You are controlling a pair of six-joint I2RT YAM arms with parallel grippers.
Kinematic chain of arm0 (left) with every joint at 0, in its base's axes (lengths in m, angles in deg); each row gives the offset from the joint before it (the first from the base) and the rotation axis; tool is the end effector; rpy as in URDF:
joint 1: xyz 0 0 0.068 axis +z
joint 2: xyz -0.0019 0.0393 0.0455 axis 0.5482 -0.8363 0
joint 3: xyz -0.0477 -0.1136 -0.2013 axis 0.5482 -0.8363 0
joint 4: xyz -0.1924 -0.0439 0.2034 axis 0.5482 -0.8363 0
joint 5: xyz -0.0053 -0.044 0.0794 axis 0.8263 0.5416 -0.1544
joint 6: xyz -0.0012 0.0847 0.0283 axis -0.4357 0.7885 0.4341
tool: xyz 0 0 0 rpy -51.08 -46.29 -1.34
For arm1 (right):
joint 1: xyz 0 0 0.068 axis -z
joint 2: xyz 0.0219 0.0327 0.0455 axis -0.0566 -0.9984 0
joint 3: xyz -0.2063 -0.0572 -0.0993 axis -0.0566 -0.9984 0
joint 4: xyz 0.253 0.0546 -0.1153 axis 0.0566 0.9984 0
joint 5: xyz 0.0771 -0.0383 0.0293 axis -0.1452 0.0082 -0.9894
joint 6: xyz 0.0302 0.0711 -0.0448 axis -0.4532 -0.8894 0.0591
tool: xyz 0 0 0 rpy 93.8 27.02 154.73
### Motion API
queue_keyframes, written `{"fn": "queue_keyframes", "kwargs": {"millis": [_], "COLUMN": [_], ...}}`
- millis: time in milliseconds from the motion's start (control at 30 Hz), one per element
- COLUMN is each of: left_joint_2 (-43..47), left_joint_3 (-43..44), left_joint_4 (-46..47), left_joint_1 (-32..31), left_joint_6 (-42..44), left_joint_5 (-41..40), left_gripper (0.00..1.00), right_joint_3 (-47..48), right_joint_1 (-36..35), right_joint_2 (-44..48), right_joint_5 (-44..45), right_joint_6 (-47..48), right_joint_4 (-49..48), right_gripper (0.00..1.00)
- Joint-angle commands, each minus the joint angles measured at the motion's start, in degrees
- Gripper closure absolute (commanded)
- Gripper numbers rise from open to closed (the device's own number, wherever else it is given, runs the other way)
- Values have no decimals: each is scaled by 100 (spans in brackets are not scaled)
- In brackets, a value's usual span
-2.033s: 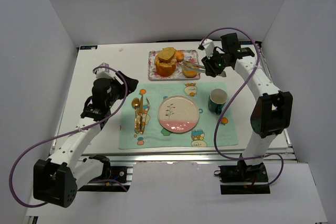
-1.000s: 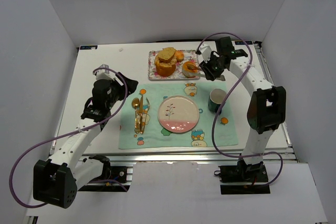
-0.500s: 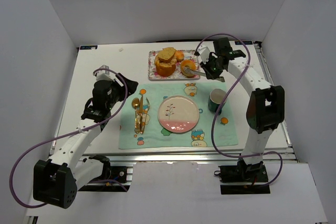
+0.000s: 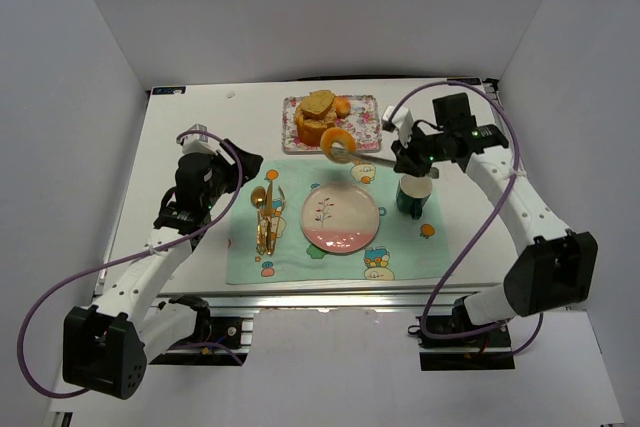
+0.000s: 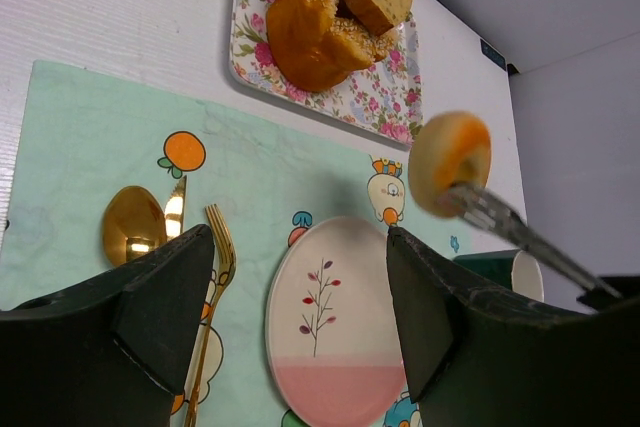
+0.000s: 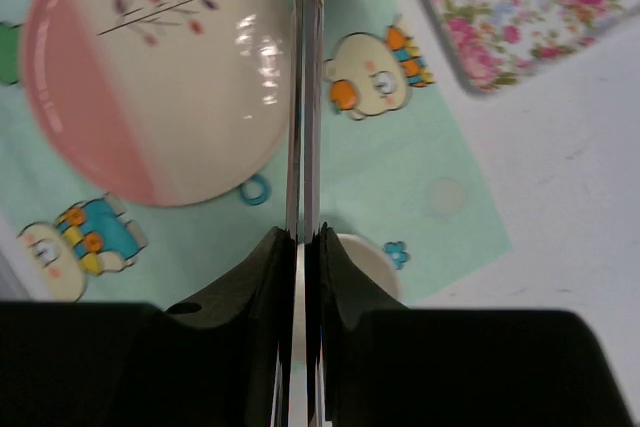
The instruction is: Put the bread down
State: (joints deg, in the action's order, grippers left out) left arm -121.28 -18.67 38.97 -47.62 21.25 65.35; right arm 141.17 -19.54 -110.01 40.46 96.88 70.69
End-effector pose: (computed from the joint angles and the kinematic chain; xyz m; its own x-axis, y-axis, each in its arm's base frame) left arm 0.3074 -0.0809 0.2164 -0.4257 -0.5812 -0.6936 -0.0188 0.7720 -0.6353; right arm 0.3426 0.1360 0.2602 -0.1801 -0.6767 -0.7139 -0.8697 0.4486 -0.2058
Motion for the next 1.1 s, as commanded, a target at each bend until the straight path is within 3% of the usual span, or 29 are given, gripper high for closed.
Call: {"fn": "queue_keyframes", "kwargs": {"millis": [0,300,533,633,1067], "left_joint_2": [159,106,212,256,212], "left_joint_3": [83,127,39,4,65], "left_joint_4": [12,4,4,-5,-5], "left_joint_1": [22,22,22,13,22], "left_joint_6": [32,67,40,23,58], "left_joint_5": [-62,-62,-79,-255,-238], "left_gripper": [21,21,21,21,21], "right_joint_3": [-575,-1236,-1184,-1166,-613], "right_joint_1": [-75,-436,-533,-533,-533], "right_joint_2": [323,447,271,236,587], "right_joint_5": [-924,-1144,-934,-889,-1240], "right_joint_6": [383,427,428,428,340], "right_joint_4": [423,572,572,564,432], "right_gripper": [97,90,68,64,60]}}
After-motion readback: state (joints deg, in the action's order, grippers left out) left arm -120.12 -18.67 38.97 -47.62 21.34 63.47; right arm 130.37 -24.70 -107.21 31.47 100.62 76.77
